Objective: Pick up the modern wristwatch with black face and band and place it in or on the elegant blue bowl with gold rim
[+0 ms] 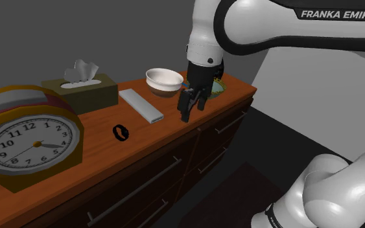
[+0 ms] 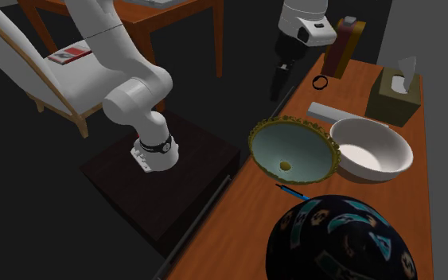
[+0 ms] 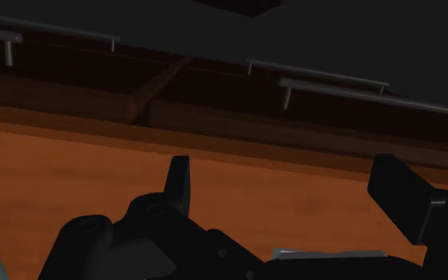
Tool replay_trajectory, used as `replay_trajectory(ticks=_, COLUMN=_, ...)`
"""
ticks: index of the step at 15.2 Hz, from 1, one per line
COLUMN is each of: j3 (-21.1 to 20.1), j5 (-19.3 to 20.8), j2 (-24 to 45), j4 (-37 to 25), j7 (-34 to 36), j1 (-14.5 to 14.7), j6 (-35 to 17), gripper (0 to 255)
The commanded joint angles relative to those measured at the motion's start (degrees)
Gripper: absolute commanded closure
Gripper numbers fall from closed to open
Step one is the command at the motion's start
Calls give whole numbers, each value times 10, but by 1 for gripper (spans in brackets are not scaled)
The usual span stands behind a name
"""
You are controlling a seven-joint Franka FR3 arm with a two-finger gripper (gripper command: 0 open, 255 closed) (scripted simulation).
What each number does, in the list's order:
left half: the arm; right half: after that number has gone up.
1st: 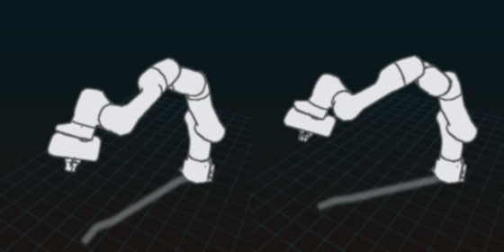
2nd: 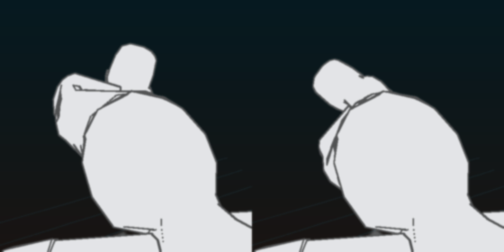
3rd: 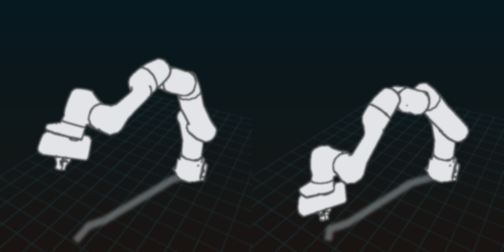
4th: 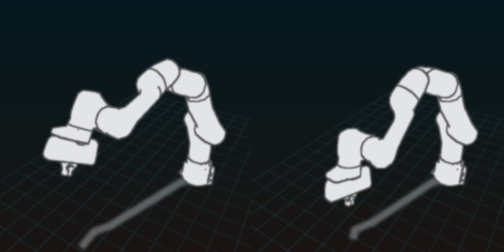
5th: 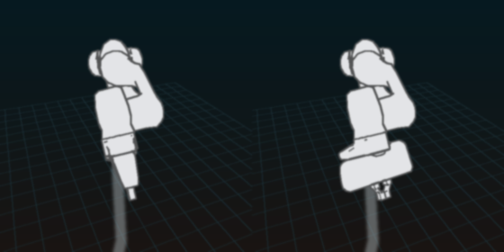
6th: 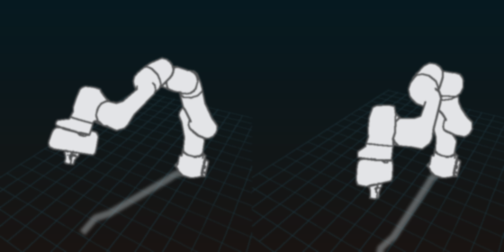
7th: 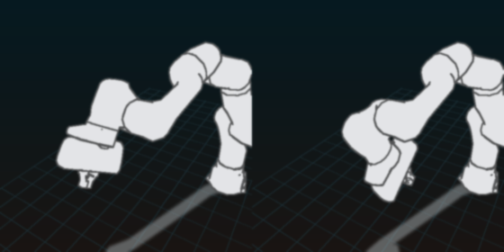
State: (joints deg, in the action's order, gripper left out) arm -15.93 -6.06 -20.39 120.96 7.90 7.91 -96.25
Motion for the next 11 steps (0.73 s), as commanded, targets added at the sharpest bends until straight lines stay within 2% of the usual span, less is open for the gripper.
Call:
replay_trajectory(ticks=1, j3=-20, j5=1, j2=34, j4=-33, j7=23, j1=7, j6=-3, gripper=0)
replay_trajectory(ticks=6, j3=-63, j5=23, j2=129, j4=-123, j7=74, j1=24, j6=-9, gripper=0)
replay_trajectory(ticks=11, j3=-98, j5=63, j2=235, j4=-233, j7=128, j1=50, j6=0, gripper=0)
